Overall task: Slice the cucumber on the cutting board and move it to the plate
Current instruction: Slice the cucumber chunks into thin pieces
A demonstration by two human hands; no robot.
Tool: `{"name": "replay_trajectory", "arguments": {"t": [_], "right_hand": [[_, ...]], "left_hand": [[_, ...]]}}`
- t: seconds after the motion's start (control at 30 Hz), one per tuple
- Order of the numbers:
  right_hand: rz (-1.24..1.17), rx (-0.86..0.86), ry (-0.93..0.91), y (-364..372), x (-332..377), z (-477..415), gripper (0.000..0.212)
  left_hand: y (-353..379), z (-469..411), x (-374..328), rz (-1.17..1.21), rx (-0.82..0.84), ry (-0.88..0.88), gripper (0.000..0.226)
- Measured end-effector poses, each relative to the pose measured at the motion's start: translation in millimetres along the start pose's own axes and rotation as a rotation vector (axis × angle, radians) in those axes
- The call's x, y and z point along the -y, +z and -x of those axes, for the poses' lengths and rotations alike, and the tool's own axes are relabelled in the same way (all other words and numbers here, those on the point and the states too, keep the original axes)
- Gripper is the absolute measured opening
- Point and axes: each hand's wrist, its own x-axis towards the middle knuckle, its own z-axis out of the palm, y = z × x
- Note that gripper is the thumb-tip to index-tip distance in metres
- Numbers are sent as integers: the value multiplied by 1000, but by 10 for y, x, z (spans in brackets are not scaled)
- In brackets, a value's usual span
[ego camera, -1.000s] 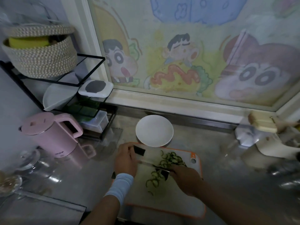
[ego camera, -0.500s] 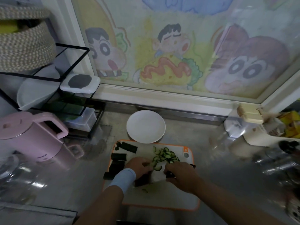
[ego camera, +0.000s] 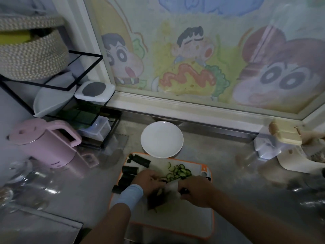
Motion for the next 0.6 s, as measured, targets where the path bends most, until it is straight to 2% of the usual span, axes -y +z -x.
{"name": "replay_trajectory", "arguments": {"t": [0.1, 0.23, 0.37, 0.47, 0.6], "right_hand": [[12, 7, -19, -7, -69, -32, 23], [25, -27, -72, -20, -123, -35, 20], [-3, -18, -49, -48, -192, -7, 27], [-47, -40, 59, -49, -211, 68, 30], [-279, 83, 241, 128, -118, 146, 22]], "left_hand": [[-38, 82, 68, -71, 94, -31, 43], [-14, 67, 123, -104, -50, -152, 30], [-5, 73, 61, -121, -97, -143, 29], [-97, 128, 118, -44, -221, -177, 25], [-204, 243, 387, 127, -461, -268, 21]]}}
